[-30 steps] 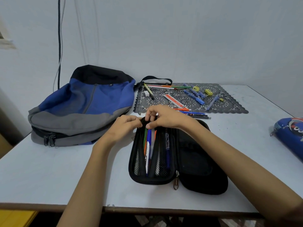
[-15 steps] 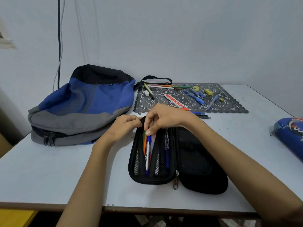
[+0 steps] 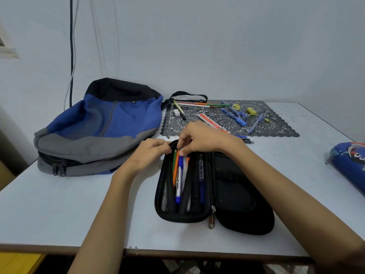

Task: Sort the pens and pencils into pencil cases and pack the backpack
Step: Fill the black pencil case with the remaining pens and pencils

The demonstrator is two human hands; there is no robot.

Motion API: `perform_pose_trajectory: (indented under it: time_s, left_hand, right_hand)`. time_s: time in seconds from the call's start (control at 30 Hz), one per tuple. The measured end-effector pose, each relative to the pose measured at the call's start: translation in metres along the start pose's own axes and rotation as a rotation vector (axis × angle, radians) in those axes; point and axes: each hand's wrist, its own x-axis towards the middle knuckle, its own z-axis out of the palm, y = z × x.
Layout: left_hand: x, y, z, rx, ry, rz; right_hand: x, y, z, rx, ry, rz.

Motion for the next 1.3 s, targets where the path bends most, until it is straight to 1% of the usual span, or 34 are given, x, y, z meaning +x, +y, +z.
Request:
perform_pose_trajectory:
  time_s: [0.13,0.27,0.33,0.5,0.77,0.97,1.03,1.1,1.13,1.2,1.23,1.27,1.3]
  left_hand:
    - [0.001,-0.001,0.000,0.012,0.003,0.002]
    - [0.000,-0.001,0.000,0.016,0.002,0.001]
    - [0.000,-0.001,0.000,0.017,0.003,-0.003]
    - [0.000,0.000,0.000,-0.010,-0.013,-0.009]
    - [-0.002,0.003,0.003,-0.051,-0.049,0.038]
    - [-0.006,0.007,0.003,-0.045,-0.061,0.058]
    - [-0.008,0.010,0.005,-0.043,-0.061,0.055]
    - [-0.008,0.009,0.003,-0.064,-0.042,0.035]
    - [-0.008,0.007,0.002,-0.081,-0.032,0.026]
    - [-0.007,0.004,0.002,-0.068,-0.012,0.029]
    - [-0.008,0.003,0.003,-0.071,-0.001,0.035]
    - [-0.009,0.002,0.005,-0.083,0.008,0.028]
    - [-0.009,0.001,0.008,-0.104,0.015,0.014]
  right_hand:
    - [0.001,-0.002,-0.004,-0.014,-0.067,-0.007]
    - [0.003,0.000,-0.003,-0.011,-0.077,0.000]
    - [0.003,0.001,-0.003,-0.016,-0.065,-0.005]
    - [0.001,0.004,0.000,0.028,0.028,-0.029]
    - [-0.002,0.007,0.005,0.029,0.031,-0.022]
    - [-0.003,0.013,0.012,0.115,0.064,-0.020]
    - [-0.001,0.020,0.008,0.202,0.077,-0.012]
    - [0.004,0.031,0.001,0.297,0.142,0.020]
    - [0.009,0.037,-0.003,0.311,0.208,0.040]
    - [0.022,0.051,-0.010,0.253,0.382,0.097]
    - [0.030,0.058,-0.012,0.203,0.439,0.144]
    - [0.039,0.065,-0.013,0.139,0.456,0.199]
    - [0.047,0.072,-0.013,0.058,0.433,0.253]
